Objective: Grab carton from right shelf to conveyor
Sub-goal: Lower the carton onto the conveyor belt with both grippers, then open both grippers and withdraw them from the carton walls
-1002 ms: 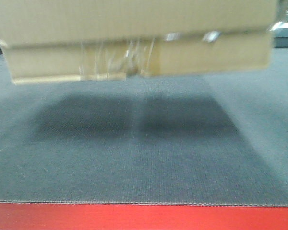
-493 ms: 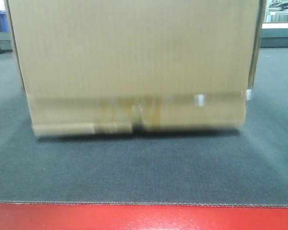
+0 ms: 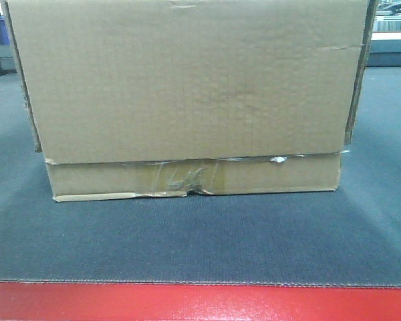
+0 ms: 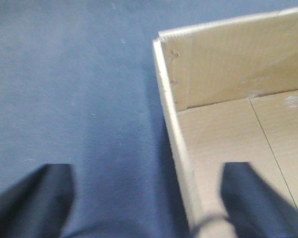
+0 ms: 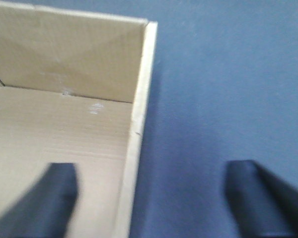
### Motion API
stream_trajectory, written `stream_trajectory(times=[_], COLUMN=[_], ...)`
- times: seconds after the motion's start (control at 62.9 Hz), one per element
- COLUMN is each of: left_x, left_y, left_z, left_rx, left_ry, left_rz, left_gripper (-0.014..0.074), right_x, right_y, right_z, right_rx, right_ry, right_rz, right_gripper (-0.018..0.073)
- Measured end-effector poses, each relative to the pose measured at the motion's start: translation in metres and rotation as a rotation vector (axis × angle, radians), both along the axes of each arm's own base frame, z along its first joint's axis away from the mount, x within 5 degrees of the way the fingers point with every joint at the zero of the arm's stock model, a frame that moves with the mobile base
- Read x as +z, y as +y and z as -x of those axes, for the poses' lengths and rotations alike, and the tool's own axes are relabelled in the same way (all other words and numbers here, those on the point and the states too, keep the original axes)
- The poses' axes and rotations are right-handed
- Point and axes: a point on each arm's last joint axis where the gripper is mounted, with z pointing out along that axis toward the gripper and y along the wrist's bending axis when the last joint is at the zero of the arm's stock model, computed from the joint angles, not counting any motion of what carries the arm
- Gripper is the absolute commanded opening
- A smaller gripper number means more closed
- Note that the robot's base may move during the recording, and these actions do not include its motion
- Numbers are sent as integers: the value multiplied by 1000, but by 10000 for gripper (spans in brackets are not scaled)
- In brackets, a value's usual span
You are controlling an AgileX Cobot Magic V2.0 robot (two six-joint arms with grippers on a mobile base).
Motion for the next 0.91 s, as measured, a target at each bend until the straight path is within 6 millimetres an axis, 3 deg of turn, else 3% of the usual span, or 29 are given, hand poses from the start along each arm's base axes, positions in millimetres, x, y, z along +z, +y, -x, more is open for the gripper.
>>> stream_trajectory(times=[0.111,0.143,0.286,0.493,0.7,0.907], left_x=[15,17,13,-26,-76,-115], left_y=[18,25,47,58,56,59], left_z=[22,28,56,93,140,191], left_rx=[27,39,80,58,-20,-78], left_ry=[-30,-37,-60,-81,-182,-353], left_rz=[6,12,28,35,102,133], left_gripper=[-7,-43,13,11,11,11], right_x=[9,10,-2,-46,-91,-121], right_y=[-15,-20,-47,-78,-86,-90], right_z=[15,19,39,71,114,156], right_rx=[-34,-46,-111,-191,-175,-149], right_ry=[3,1,3,-10,-100,-257], right_rz=[0,-1,1,7,-13,-52], right_gripper=[-30,-97,-60,-60,-60,-60])
